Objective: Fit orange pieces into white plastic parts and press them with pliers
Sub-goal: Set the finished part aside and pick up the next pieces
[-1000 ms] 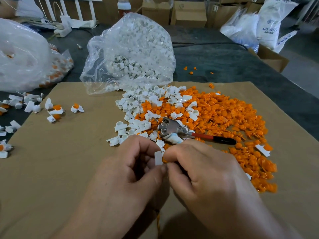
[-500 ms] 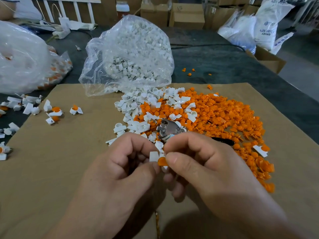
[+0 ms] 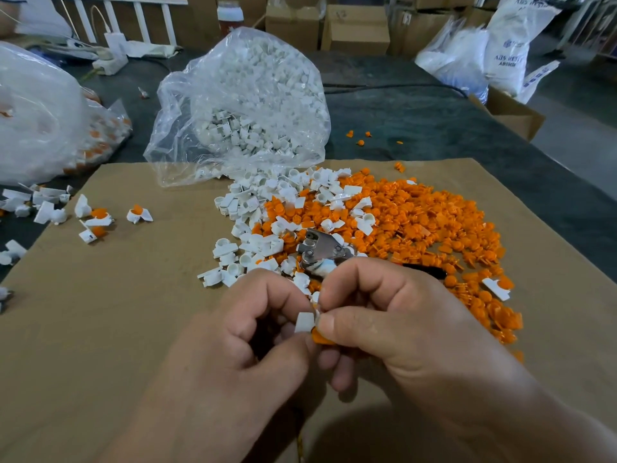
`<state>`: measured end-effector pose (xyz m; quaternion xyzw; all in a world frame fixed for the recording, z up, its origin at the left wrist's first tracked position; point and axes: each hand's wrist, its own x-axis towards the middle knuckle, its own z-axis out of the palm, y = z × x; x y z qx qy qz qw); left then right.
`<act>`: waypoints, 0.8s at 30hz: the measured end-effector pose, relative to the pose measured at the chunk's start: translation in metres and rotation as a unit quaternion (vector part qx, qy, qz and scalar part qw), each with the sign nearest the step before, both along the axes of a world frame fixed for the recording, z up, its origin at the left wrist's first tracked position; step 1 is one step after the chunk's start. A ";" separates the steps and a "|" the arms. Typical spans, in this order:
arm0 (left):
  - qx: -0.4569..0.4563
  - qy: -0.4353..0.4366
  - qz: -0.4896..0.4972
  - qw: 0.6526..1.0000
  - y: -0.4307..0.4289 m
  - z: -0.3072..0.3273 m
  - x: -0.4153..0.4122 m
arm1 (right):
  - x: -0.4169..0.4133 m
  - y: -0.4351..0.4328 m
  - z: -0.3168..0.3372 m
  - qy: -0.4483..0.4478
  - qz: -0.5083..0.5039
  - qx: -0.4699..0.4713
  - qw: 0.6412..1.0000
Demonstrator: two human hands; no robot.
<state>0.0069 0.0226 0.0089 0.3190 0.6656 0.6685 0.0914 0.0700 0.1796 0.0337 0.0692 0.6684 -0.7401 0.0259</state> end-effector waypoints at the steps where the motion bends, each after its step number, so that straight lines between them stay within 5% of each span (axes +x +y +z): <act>1: 0.006 0.002 -0.003 1.000 0.002 0.000 0.000 | 0.000 -0.001 -0.001 -0.006 -0.007 0.008 1.000; 4: -0.012 -0.009 0.024 1.000 0.001 -0.005 -0.005 | 0.001 -0.005 -0.001 -0.002 -0.028 0.040 0.999; 6: -0.021 -0.029 0.030 0.999 -0.005 -0.006 -0.011 | 0.004 -0.001 -0.003 0.046 -0.072 0.211 0.974; 9: 0.003 -0.100 0.063 0.993 -0.010 -0.008 -0.022 | 0.006 0.017 0.002 0.085 -0.134 0.560 0.813; 13: 0.053 -0.196 0.067 0.977 -0.013 -0.007 -0.032 | 0.002 0.033 0.005 -0.065 -0.041 0.719 0.690; 24: 0.057 -0.252 0.041 0.965 -0.015 -0.002 -0.031 | 0.004 0.045 0.005 -0.099 0.030 0.744 0.660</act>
